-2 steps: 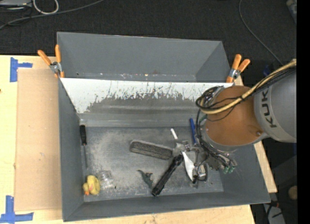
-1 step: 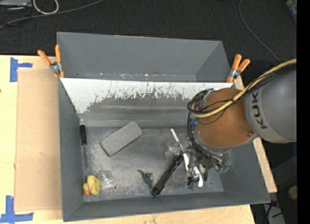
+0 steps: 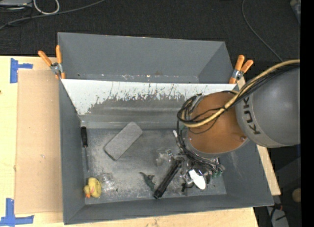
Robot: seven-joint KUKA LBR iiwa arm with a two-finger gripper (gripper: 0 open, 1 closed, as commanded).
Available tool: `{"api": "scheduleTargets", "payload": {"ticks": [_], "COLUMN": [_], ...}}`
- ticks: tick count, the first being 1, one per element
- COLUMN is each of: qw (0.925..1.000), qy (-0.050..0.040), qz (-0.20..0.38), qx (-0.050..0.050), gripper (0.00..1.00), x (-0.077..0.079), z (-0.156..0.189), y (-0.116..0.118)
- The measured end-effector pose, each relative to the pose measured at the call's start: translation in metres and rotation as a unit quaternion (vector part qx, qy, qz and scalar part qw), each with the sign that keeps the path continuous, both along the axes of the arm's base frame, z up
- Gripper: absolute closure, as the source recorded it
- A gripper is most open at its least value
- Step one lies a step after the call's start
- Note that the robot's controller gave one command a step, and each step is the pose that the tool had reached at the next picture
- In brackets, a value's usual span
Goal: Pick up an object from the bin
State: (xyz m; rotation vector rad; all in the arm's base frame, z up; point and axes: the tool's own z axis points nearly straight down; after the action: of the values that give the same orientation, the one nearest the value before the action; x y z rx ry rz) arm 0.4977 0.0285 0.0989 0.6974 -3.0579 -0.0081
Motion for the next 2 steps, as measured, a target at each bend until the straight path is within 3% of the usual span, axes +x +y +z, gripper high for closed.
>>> {"api": "scheduleTargets", "payload": {"ticks": [1,2], "qw": [0.9980,0.9915], "qy": [-0.0010,-0.0007], "qz": [0.063,0.130], "qx": [-0.001,0.001], "gripper": [0.00,1.00], "x": [0.0119,0.0127], "z": [-0.0259,-0.0297], "y": [-0.0015,0.0077]}}
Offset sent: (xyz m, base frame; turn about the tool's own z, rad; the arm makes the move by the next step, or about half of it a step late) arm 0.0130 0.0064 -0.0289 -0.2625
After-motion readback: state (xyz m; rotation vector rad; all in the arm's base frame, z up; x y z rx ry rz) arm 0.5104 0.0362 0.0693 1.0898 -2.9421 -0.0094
